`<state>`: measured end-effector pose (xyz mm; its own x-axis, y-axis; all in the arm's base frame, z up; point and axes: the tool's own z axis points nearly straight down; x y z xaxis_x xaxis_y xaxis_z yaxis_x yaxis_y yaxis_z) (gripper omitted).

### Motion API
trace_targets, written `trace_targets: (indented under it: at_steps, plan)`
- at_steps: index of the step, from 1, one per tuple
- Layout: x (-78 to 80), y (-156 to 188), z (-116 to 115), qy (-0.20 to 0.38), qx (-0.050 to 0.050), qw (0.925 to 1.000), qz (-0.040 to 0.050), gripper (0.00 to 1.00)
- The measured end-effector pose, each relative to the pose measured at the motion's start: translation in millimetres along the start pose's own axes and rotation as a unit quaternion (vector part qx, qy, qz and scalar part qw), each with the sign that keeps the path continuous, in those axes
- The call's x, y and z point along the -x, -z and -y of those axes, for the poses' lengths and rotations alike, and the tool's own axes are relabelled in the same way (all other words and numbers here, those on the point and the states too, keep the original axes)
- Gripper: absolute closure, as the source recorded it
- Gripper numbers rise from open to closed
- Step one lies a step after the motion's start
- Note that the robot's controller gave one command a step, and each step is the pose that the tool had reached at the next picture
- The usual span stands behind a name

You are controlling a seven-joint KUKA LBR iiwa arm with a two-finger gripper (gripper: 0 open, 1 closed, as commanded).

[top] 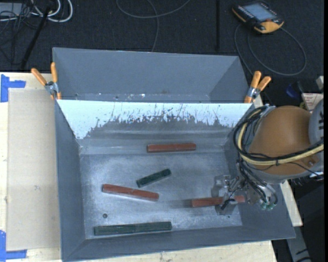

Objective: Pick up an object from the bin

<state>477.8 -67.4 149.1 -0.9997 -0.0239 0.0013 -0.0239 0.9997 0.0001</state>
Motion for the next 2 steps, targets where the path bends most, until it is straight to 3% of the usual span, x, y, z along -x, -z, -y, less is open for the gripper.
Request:
trace_targets:
  at_steps: [2]
  plan:
    - [0.4,11.8,-0.1,0.000,0.000,1.0000,0.0008,1.00]
